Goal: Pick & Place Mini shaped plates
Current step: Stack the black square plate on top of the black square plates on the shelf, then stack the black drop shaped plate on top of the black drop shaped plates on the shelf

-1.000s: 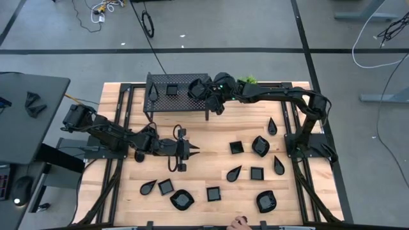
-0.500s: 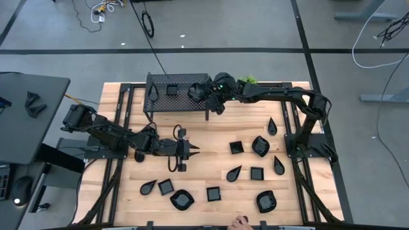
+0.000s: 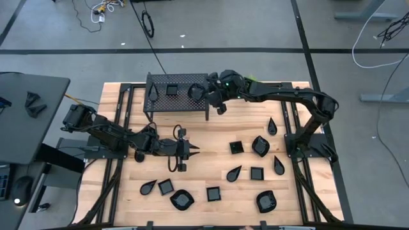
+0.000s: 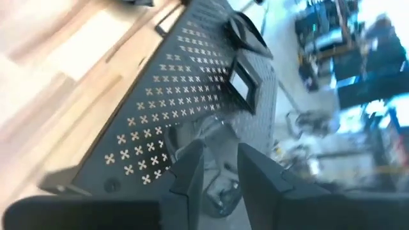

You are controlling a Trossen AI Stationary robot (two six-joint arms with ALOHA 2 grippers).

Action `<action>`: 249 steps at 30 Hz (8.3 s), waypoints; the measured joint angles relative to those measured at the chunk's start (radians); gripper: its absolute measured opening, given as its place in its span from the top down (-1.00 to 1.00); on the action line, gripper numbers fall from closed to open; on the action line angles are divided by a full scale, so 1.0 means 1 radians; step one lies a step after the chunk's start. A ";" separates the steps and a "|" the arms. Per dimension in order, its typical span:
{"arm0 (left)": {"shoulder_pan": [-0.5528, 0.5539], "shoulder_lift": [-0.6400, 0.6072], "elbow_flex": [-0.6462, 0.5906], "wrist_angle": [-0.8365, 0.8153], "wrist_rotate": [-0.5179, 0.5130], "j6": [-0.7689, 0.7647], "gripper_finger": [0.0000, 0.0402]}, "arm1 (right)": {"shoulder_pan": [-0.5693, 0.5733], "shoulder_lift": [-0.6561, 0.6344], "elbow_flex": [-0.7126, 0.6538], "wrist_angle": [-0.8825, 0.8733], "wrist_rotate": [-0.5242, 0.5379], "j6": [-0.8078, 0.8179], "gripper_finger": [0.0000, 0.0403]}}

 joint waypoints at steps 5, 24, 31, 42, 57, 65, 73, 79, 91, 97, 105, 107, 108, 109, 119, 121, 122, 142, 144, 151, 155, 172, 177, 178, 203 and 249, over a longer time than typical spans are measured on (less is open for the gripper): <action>0.000 0.000 0.000 0.000 0.000 0.000 0.61 | -0.004 -0.001 0.000 0.003 0.059 0.256 0.64; -0.007 0.000 0.000 -0.007 0.003 -0.065 0.61 | 0.206 -0.182 -0.170 -0.055 0.274 0.750 0.99; -0.031 0.000 0.000 -0.006 0.003 -0.073 0.61 | 0.537 -0.352 -0.408 -0.009 0.412 0.960 0.99; -0.106 0.000 0.000 -0.099 0.002 -0.153 0.61 | 0.861 -0.374 -0.649 -0.001 0.478 1.298 0.84; -0.101 0.000 0.000 -0.091 -0.093 -0.140 0.61 | 0.828 -0.363 -0.945 0.279 0.540 1.097 0.28; -0.084 0.000 0.000 -0.088 -0.093 -0.140 0.61 | 0.804 -0.280 -0.954 0.282 0.580 0.970 0.32; -0.084 0.000 0.000 -0.089 -0.093 -0.145 0.61 | 0.788 -0.256 -0.954 0.281 0.591 0.952 0.65; -0.084 0.000 0.000 -0.087 -0.093 -0.147 0.61 | 0.791 -0.256 -0.940 0.356 0.595 0.882 0.96; -0.081 0.000 0.010 0.210 0.133 0.159 0.59 | 0.769 -0.256 -0.739 0.415 0.381 0.691 0.98; -0.052 0.049 0.080 0.200 0.294 0.208 0.29 | 0.768 -0.256 -0.734 0.553 0.286 0.600 0.98; -0.038 0.153 0.162 0.194 0.325 0.256 0.11 | 0.768 -0.256 -0.734 0.626 0.282 0.571 0.98; -0.031 0.159 0.168 0.195 0.323 0.255 0.16 | 0.768 -0.256 -0.734 0.627 0.283 0.571 0.98; -0.026 0.165 0.171 0.199 0.319 0.250 0.19 | 0.768 -0.256 -0.734 0.626 0.283 0.571 0.98; -0.020 0.171 0.172 0.195 0.316 0.246 0.22 | 0.768 -0.256 -0.734 0.626 0.283 0.571 0.98; 0.002 0.174 0.171 0.170 0.341 0.227 0.44 | 0.768 -0.256 -0.734 0.630 0.280 0.570 0.97; 0.002 0.174 0.171 0.167 0.343 0.228 0.51 | 0.768 -0.256 -0.734 0.630 0.279 0.570 0.97; 0.002 0.174 0.171 0.168 0.343 0.228 0.55 | 0.768 -0.256 -0.734 0.629 0.279 0.570 0.97; 0.002 0.171 0.171 0.158 0.429 0.218 0.98 | 0.769 -0.256 -0.734 0.690 0.280 0.541 0.87; 0.001 0.171 0.171 0.153 0.443 0.212 0.97 | 0.769 -0.256 -0.734 0.726 0.283 0.537 0.78; -0.001 0.171 0.171 0.121 0.469 0.163 0.98 | 0.769 -0.256 -0.734 0.820 0.204 0.563 0.42; -0.025 0.150 0.170 0.013 0.329 0.128 0.98 | 0.773 -0.256 -0.734 0.884 0.214 0.635 0.26; 0.106 -0.192 0.564 -1.204 -0.242 0.224 0.99 | 0.776 -0.256 -0.734 0.848 0.237 0.860 0.37; 0.349 -0.269 0.483 -1.184 -0.171 0.494 0.99 | 0.776 -0.256 -0.734 0.856 0.234 0.848 0.46; 0.404 -0.272 0.463 -1.175 -0.140 0.528 0.99 | 0.776 -0.256 -0.734 0.856 0.234 0.848 0.48; 0.803 -0.255 0.230 -0.740 0.149 0.742 0.97 | 0.775 -0.256 -0.734 0.869 0.235 0.840 0.57; 0.443 -0.379 0.232 -0.846 0.224 0.160 0.96 | 0.743 -0.256 -0.735 0.869 0.235 0.890 0.57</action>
